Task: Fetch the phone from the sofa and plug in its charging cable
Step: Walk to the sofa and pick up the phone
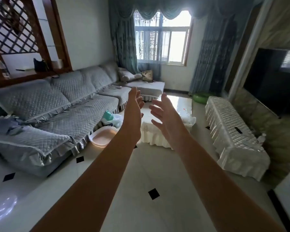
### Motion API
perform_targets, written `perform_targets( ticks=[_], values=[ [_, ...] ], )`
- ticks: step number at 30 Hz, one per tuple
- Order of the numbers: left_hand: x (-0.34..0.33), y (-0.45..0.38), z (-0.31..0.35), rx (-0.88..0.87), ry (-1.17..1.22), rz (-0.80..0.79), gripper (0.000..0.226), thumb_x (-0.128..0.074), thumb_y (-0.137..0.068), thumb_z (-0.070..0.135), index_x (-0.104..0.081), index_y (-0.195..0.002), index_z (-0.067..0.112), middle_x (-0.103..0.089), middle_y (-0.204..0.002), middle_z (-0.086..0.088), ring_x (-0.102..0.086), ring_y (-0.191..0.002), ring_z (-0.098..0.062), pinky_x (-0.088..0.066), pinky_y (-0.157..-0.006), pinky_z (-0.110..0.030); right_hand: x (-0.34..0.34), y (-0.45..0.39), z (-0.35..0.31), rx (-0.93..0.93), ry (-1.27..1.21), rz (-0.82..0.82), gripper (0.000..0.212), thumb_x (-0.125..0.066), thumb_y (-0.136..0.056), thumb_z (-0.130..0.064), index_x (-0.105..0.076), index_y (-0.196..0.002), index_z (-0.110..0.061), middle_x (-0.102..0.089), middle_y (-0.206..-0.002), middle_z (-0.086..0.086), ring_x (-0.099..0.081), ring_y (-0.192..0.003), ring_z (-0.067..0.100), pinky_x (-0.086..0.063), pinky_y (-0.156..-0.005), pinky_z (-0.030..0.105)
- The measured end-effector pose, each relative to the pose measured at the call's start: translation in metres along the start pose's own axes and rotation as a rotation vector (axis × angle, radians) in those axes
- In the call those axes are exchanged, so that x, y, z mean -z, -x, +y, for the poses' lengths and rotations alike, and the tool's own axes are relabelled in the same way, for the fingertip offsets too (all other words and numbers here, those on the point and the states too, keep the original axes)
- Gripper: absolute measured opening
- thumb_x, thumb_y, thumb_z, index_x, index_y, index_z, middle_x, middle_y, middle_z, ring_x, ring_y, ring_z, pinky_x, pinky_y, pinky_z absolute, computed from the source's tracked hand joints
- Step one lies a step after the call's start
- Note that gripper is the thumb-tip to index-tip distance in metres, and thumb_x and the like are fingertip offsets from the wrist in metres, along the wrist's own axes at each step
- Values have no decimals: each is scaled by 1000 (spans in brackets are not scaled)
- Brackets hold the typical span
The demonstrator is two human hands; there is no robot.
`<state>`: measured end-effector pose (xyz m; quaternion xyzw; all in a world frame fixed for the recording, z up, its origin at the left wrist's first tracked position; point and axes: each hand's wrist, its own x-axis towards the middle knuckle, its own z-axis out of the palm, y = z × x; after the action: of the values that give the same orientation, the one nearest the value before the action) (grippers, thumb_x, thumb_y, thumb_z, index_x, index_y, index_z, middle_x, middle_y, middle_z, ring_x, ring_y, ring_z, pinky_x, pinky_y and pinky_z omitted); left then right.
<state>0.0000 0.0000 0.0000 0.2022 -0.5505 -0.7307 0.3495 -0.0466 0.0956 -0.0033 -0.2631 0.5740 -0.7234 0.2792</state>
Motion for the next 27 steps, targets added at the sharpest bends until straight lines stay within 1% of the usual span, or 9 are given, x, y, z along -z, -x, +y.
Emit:
perform_targets(
  ticks=[4, 8, 12, 15, 19, 22, 23, 25, 27],
  values=[
    [-4, -41, 2, -15, -20, -10, 45, -32, -96, 58, -54, -124, 30, -53, -133, 5, -51, -123, -14, -28, -115, -49, 10, -40, -7, 4, -45, 2, 63, -40, -91, -55, -44, -141, -16, -49, -144, 8, -44, -133, 21, -31, -112, 44],
    [-13, -91, -13, -20, -57, 10, 52, -33, -97, 57, -53, -133, 26, -51, -144, 0, -50, -127, -16, -29, -114, -50, 23, -94, -2, -9, -69, -6, 61, -40, -92, -54, -44, -140, -16, -49, -144, 8, -43, -133, 21, -30, -113, 44],
    [-32, -141, -21, -39, -128, 59, 56, -31, -98, 57, -50, -139, 23, -49, -149, -3, -49, -130, -20, -32, -114, -51, 42, -152, -2, 18, -93, -38, 61, -39, -92, -54, -47, -138, -16, -52, -141, 7, -45, -130, 18, -30, -112, 43],
    [-53, -182, -19, -70, -137, 87, 59, -28, -99, 55, -46, -144, 20, -43, -154, -5, -45, -135, -23, -30, -114, -49, 57, -198, -6, 15, -108, -85, 60, -38, -93, -52, -44, -140, -14, -51, -142, 7, -46, -130, 18, -28, -114, 44],
    [-69, -225, -24, -102, -121, 132, 60, -28, -100, 53, -44, -146, 17, -41, -155, -7, -43, -137, -25, -31, -113, -45, 63, -251, -9, 30, -146, -116, 52, -39, -95, -48, -46, -134, -16, -61, -117, -6, -53, -113, 13, -29, -113, 42],
    [-67, -254, -27, -122, -110, 166, 59, -27, -101, 52, -44, -145, 17, -42, -155, -5, -44, -136, -22, -33, -108, -41, 59, -285, -8, 36, -118, -156, 55, -36, -95, -47, -42, -138, -14, -52, -139, 7, -48, -126, 19, -29, -113, 43],
    [-65, -265, -28, -126, -107, 179, 58, -27, -101, 51, -45, -145, 17, -43, -154, -5, -45, -134, -22, -34, -105, -39, 58, -297, -6, 28, -107, -165, 57, -35, -95, -47, -41, -140, -13, -49, -143, 9, -45, -130, 21, -28, -113, 43],
    [-62, -287, -31, -125, -116, 204, 58, -26, -102, 51, -45, -144, 16, -45, -152, -7, -47, -131, -22, -35, -102, -38, 56, -321, -3, 13, -106, -178, 58, -35, -95, -48, -40, -141, -13, -47, -144, 9, -44, -132, 20, -28, -113, 42],
    [-58, -311, -36, -119, -125, 211, 59, -25, -102, 50, -45, -144, 15, -44, -153, -8, -46, -133, -24, -34, -106, -42, 54, -346, 3, -5, -112, -187, 59, -35, -95, -48, -39, -142, -14, -47, -145, 9, -43, -133, 20, -29, -113, 41]
  ],
)
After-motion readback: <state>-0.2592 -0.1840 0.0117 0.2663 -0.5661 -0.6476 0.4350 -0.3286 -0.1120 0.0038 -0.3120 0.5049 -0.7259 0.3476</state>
